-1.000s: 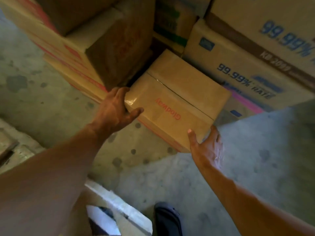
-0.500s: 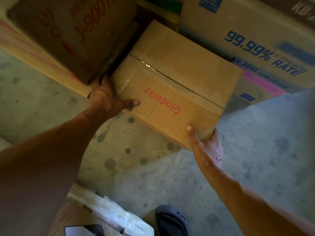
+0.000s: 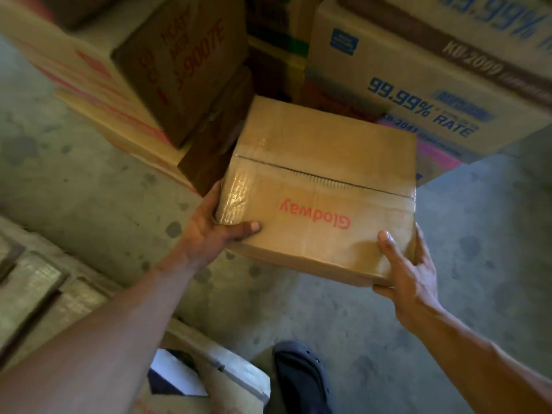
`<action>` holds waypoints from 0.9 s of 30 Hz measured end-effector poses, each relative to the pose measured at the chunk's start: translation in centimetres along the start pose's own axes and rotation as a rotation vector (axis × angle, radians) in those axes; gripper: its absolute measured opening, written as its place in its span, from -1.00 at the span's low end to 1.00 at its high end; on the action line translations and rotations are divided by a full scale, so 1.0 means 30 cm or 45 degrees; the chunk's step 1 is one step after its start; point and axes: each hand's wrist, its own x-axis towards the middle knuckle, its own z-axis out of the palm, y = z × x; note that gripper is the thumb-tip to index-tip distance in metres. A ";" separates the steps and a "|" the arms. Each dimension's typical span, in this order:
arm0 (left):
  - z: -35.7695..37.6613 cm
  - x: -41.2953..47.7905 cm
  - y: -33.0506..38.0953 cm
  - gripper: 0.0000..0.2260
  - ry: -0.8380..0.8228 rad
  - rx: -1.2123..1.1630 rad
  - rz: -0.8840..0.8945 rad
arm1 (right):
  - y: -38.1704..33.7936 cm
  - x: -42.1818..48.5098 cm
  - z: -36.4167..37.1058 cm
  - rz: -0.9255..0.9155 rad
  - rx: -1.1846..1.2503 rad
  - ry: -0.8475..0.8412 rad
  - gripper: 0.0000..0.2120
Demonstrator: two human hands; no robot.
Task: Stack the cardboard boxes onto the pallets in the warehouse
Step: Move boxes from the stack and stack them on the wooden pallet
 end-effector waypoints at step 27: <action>-0.731 -1.456 0.388 -0.23 0.733 -0.263 0.415 | -0.494 -1.250 0.209 -0.985 -0.414 -0.654 -0.19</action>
